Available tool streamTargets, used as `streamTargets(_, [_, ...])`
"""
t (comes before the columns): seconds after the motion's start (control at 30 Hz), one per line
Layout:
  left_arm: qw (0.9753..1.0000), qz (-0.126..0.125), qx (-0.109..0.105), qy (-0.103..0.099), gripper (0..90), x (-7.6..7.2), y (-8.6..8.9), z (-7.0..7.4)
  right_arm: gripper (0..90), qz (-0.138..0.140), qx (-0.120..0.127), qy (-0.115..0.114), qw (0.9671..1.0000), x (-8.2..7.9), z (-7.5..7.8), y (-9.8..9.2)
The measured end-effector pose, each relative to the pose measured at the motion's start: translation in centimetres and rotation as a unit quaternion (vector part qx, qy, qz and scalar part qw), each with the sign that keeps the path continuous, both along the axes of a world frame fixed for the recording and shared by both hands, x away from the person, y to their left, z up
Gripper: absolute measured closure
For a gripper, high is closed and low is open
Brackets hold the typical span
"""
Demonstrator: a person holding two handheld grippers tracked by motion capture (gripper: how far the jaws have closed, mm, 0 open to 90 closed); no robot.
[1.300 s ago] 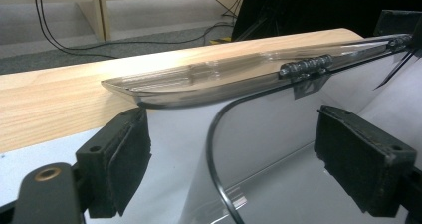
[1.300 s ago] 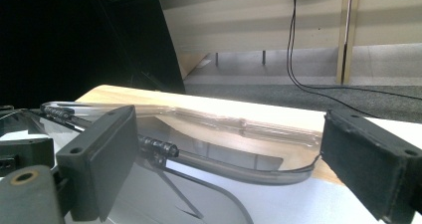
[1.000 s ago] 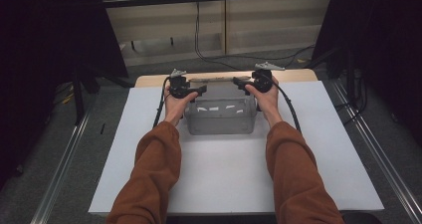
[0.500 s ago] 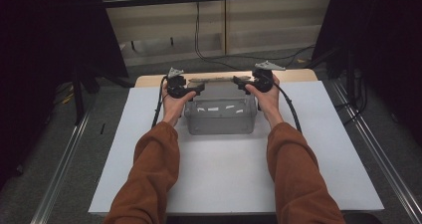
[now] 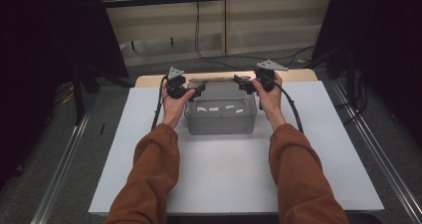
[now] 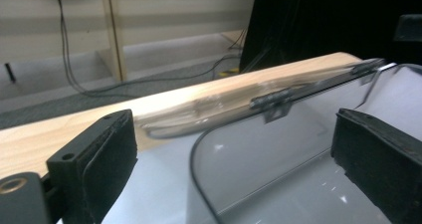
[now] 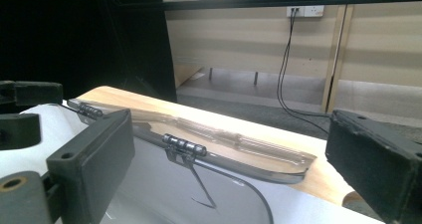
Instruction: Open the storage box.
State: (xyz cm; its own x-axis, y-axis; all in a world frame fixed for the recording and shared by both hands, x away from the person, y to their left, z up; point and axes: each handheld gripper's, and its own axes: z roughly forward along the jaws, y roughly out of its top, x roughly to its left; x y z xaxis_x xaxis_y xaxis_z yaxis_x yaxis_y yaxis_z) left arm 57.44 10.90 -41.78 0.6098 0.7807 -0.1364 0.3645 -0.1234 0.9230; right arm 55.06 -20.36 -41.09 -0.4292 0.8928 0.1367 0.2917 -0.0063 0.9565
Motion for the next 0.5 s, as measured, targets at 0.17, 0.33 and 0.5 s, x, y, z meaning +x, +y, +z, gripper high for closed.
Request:
streamTargets(0.17, [0.9998,-0.005,-0.007,-0.016,4.0,-0.5,0.1,0.8,5.0,-0.001,-0.001,-0.005,1.0000,-0.4,0.0,-0.1])
streamTargets(0.33, [0.9989,-0.014,0.006,-0.045,3.9,-1.3,0.3,1.2,4.8,-0.003,-0.003,-0.014,0.9999,-1.0,0.1,-0.3])
streamTargets(0.5, [0.9986,-0.012,-0.006,-0.051,3.7,-1.9,0.4,1.3,4.7,-0.003,-0.003,-0.021,0.9998,-1.5,0.3,-0.4])
